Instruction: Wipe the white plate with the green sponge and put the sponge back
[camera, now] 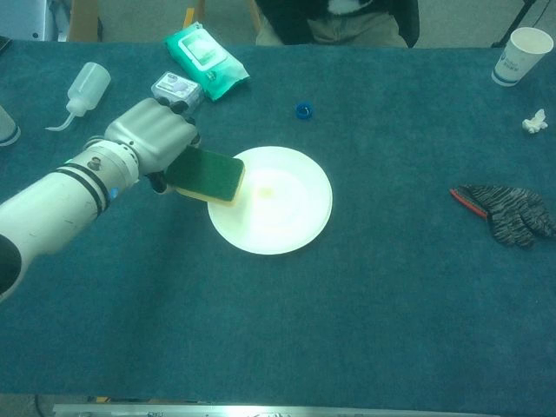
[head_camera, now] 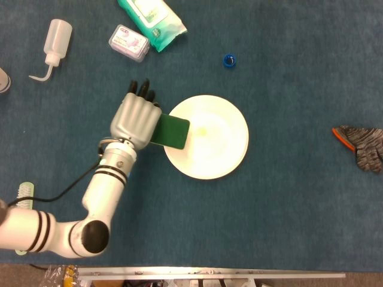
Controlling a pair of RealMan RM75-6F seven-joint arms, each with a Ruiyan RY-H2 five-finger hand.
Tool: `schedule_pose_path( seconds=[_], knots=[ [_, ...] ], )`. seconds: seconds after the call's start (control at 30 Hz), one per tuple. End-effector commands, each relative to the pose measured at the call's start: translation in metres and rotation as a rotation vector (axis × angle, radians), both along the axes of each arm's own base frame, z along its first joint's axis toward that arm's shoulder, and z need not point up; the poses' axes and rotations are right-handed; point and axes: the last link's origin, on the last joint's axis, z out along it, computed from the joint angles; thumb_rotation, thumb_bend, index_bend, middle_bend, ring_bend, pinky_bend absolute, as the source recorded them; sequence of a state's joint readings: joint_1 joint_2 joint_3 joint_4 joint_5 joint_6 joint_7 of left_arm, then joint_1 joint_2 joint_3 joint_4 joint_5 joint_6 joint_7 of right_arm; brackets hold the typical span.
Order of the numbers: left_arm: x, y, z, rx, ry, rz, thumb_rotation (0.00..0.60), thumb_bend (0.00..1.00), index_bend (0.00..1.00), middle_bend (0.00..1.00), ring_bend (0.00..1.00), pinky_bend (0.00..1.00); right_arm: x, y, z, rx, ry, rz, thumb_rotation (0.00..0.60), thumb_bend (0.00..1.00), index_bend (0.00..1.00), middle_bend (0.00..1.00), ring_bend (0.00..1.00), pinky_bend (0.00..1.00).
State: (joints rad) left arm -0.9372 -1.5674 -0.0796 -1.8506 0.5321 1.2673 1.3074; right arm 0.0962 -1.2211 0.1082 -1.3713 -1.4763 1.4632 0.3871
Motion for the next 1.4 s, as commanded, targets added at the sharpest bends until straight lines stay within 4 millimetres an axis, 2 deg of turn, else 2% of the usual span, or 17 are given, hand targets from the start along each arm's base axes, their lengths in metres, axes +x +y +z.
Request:
schedule_pose_path(
  seconds=[0.03,0.3,0.6,0.83,1.17,1.4],
  knots=[
    [0.008,0.001,-0.005,0.001,0.008,-0.009,0.53,0.26,0.4,0.19,0.03,0.09,0.0,-0.001,0.0,0.0,-0.003,0.001,0.6,0.39,0.39,0.39,0.23,0.45],
    [0.02,0.0,-0.023,-0.008,0.101,-0.08,0.535,0.26,0.41,0.19,0.03,0.09,0.0,-0.001,-0.001,0.004,-0.005,0.001,0.6,0.39,0.39,0.39,0.23,0.45],
    [0.02,0.006,-0.039,-0.009,0.199,-0.087,0.539,0.26,0.41,0.19,0.03,0.09,-0.001,0.0,0.002,-0.002,-0.002,-0.006,0.6,0.39,0.39,0.39,0.23,0.45],
    [0.024,0.009,-0.044,0.002,0.243,-0.097,0.546,0.26,0.41,0.19,0.03,0.09,-0.003,-0.001,0.001,-0.001,-0.003,-0.011,0.6,0.39,0.39,0.39,0.23,0.45],
    [0.031,0.001,-0.056,-0.023,0.3,-0.15,0.548,0.26,0.41,0.19,0.03,0.09,-0.005,-0.001,0.003,-0.007,-0.006,-0.013,0.6,0.39,0.39,0.39,0.23,0.45],
    [0.04,-0.006,-0.055,-0.028,0.289,-0.169,0.55,0.26,0.41,0.19,0.03,0.09,-0.006,0.0,0.004,-0.01,-0.009,-0.012,0.6,0.39,0.39,0.39,0.23,0.45]
  ],
)
